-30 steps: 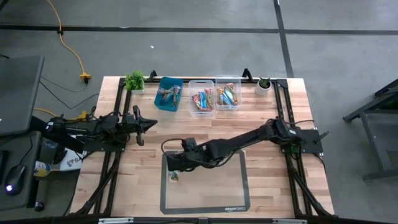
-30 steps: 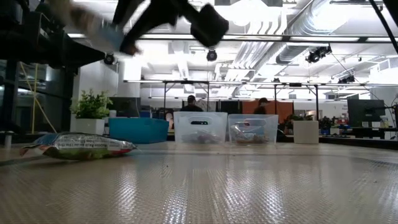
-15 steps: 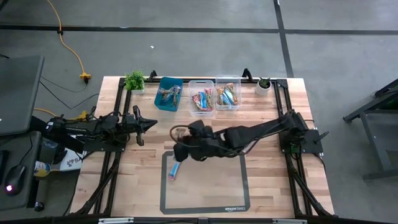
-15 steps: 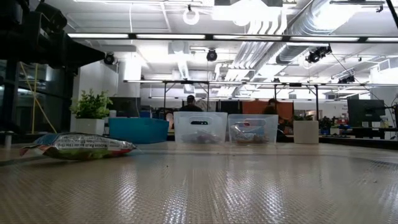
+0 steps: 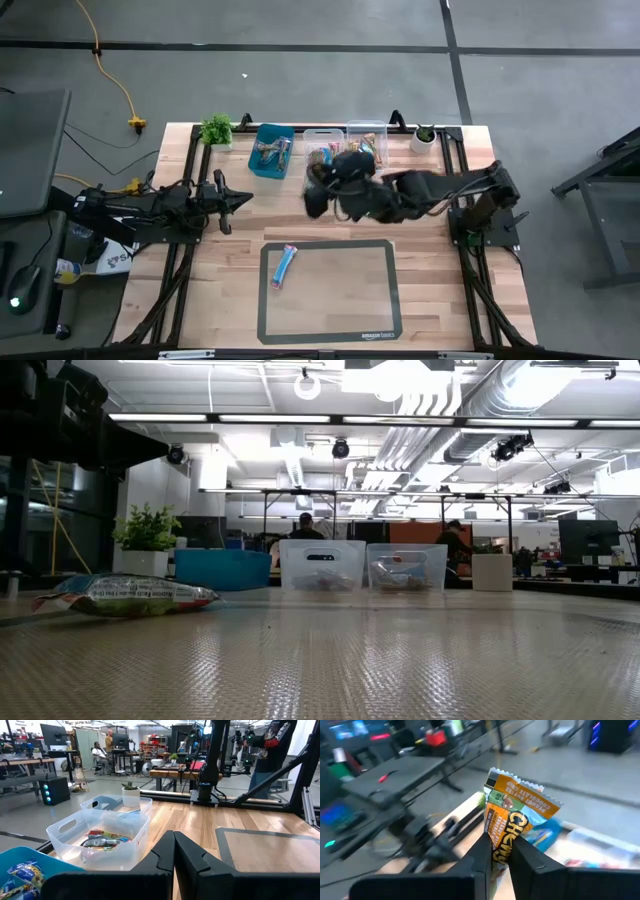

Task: Pick and place Granola Bars by type
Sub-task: Put the yellow granola bar into the right transparent bin

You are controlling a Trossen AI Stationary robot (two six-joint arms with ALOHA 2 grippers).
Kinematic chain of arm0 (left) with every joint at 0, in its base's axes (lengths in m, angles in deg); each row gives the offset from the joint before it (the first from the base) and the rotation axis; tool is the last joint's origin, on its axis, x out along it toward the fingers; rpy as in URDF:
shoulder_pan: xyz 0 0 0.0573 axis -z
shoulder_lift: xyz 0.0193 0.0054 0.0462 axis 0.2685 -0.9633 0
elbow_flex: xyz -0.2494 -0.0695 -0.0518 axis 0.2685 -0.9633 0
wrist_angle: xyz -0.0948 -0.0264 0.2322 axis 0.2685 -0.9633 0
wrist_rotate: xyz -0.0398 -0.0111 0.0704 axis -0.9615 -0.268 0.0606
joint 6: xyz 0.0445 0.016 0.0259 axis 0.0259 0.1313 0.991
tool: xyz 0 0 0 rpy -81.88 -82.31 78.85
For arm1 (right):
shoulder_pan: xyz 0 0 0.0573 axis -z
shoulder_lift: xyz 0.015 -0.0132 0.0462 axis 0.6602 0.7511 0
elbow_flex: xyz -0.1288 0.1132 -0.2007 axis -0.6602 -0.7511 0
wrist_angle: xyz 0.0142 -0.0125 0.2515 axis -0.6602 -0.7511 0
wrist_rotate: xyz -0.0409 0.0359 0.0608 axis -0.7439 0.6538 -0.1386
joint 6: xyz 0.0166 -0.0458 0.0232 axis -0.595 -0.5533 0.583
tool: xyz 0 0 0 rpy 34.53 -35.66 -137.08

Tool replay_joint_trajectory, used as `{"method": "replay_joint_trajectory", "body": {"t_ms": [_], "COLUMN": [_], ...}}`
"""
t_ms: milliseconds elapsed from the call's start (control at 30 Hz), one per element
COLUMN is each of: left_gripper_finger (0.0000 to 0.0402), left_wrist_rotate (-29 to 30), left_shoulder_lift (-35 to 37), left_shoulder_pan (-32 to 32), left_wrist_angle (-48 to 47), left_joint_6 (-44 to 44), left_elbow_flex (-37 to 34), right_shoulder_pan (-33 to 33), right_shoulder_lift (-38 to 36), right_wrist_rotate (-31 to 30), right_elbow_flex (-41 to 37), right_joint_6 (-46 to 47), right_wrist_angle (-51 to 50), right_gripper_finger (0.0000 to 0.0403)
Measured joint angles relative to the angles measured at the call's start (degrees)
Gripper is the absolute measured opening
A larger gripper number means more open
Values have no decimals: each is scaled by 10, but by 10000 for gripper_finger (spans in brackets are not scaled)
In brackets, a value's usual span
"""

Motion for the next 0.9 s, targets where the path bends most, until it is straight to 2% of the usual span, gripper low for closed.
{"method": "replay_joint_trajectory", "body": {"t_ms": [200, 367, 500, 700, 900], "left_gripper_finger": [0, 0, 0, 0, 0], "left_wrist_rotate": [0, 0, 0, 0, 0], "left_shoulder_lift": [0, 0, 0, 0, 0], "left_shoulder_pan": [0, 0, 0, 0, 0], "left_wrist_angle": [0, 0, 0, 0, 0], "left_joint_6": [0, 0, 0, 0, 0], "left_elbow_flex": [0, 0, 0, 0, 0], "right_shoulder_pan": [35, 91, 150, 247, 340], "right_shoulder_lift": [-36, -45, -45, -44, -44], "right_wrist_rotate": [-86, -108, -93, -44, 35], "right_elbow_flex": [0, 0, 0, 0, -34], "right_joint_6": [-64, -101, -105, -56, -79], "right_wrist_angle": [-33, -74, -130, -227, -238], "right_gripper_finger": [35, 35, 33, 38, 35]}}
